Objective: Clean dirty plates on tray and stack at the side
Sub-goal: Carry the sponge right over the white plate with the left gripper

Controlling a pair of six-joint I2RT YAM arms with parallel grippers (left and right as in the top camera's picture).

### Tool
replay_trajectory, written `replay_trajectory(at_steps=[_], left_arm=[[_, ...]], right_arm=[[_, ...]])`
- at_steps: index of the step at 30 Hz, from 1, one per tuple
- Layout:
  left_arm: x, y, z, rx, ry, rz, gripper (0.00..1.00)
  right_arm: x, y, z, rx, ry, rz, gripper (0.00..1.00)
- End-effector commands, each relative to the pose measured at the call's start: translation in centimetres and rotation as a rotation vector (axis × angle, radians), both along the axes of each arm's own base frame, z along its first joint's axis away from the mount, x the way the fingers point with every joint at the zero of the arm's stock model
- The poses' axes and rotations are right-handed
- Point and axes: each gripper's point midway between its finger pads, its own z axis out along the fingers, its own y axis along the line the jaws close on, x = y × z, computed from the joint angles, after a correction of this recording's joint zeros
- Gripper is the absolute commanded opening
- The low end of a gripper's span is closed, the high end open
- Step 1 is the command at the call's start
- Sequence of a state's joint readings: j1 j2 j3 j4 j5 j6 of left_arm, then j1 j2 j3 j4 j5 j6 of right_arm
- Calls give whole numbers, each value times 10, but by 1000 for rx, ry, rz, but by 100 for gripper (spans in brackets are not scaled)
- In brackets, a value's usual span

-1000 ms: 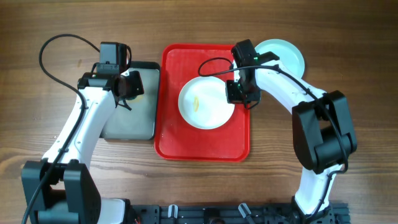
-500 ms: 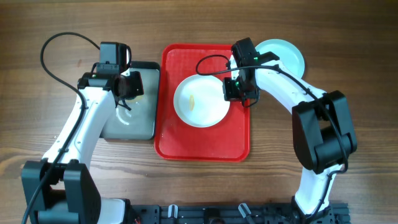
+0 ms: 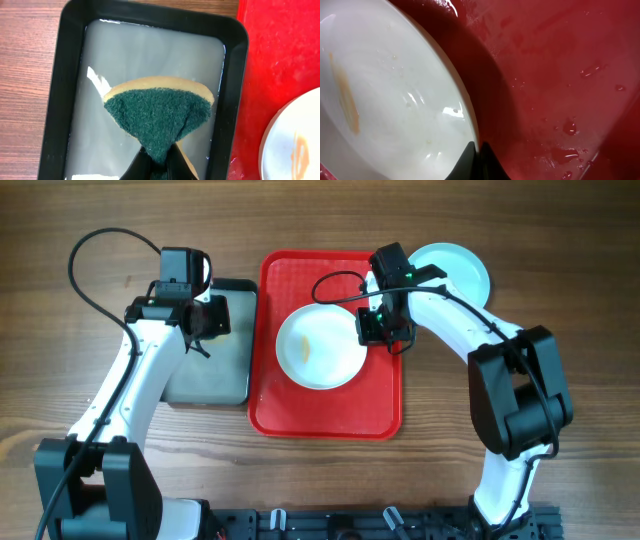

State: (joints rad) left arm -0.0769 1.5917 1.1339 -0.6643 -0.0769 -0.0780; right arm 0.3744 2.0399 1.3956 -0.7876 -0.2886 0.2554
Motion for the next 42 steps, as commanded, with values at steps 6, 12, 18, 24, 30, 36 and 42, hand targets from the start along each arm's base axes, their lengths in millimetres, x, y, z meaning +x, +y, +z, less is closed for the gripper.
replay_trajectory(at_steps=[6,12,18,24,30,36,42], left_arm=[[-3,-1,-8,1,22,-20,4],[-1,-1,-7,-7,11,-19,4],[22,10,57,4,-56,19,4],[19,16,61,41,-31,24,4],[17,14,32,36,59,16,4],[17,-18,21,-88,92,-83,4],[7,-80,28,-346,113,-225,4]], right_arm=[[-5,4,3,19,0,28,4],[-4,5,3,20,-2,27,4],[-6,6,4,30,8,26,4],[-14,16,7,83,39,43,4],[-16,20,7,83,38,53,4],[-15,20,7,85,34,52,4],[-15,20,7,84,34,53,4]])
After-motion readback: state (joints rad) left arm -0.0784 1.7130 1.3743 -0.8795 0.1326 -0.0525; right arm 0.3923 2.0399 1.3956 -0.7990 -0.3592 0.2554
